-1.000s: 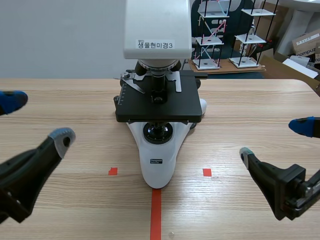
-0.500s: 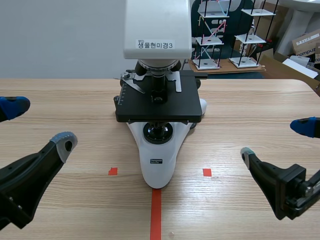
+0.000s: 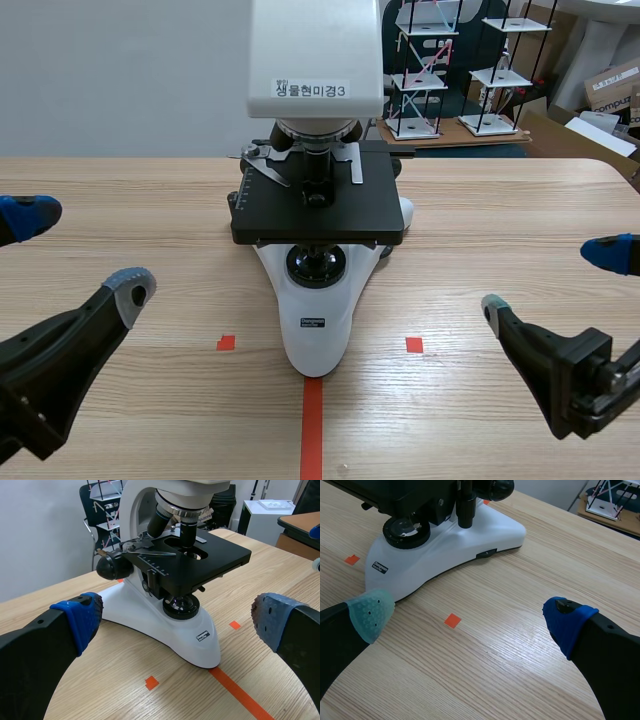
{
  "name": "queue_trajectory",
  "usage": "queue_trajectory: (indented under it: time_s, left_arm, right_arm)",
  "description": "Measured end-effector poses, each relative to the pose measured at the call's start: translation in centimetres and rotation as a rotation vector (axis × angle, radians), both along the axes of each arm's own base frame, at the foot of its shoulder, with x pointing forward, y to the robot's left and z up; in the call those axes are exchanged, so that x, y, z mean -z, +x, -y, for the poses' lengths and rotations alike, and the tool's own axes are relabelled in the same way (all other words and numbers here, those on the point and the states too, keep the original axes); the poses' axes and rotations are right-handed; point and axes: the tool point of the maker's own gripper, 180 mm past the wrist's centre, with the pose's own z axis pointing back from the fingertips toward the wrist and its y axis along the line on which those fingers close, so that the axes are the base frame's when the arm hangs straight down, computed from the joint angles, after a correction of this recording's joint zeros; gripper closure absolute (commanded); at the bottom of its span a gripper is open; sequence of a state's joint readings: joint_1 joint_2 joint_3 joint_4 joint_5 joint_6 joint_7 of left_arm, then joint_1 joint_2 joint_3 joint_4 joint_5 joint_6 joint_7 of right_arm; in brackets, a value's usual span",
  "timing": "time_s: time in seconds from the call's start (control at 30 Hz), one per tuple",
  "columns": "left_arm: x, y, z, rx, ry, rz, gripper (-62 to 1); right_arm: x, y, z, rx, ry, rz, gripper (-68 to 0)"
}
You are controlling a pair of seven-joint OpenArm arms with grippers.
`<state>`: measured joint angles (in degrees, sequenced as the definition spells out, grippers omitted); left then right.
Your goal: Point at the stage knob
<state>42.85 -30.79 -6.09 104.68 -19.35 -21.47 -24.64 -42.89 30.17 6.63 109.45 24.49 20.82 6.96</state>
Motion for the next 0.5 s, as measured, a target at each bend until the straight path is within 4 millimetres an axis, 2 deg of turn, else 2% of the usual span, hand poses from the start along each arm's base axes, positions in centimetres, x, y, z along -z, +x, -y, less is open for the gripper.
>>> queue_trajectory:
  time_s: [0.07, 0.13, 0.4, 0.5]
  left_arm:
    - [0.0, 0.0, 0.0, 0.0, 0.0, 0.0, -62.3]
    - [0.0, 0.0, 0.0, 0.0, 0.0, 0.0, -62.3]
    - [0.2, -0.1, 0.1, 0.009, 0.021, 0.003, -62.3]
    - [0.2, -0.1, 0.1, 0.008, 0.022, 0.004, -62.3]
  right_arm:
    - [0.0, 0.0, 0.0, 0.0, 0.0, 0.0, -62.5]
    - [0.0, 0.0, 0.0, 0.0, 0.0, 0.0, -56.3]
    - [-0.7, 0.2, -0.1, -0.005, 0.026, 0.04, -18.1]
    - [0.3, 0.6, 0.2, 0.007, 0.059, 0.049, -5.8]
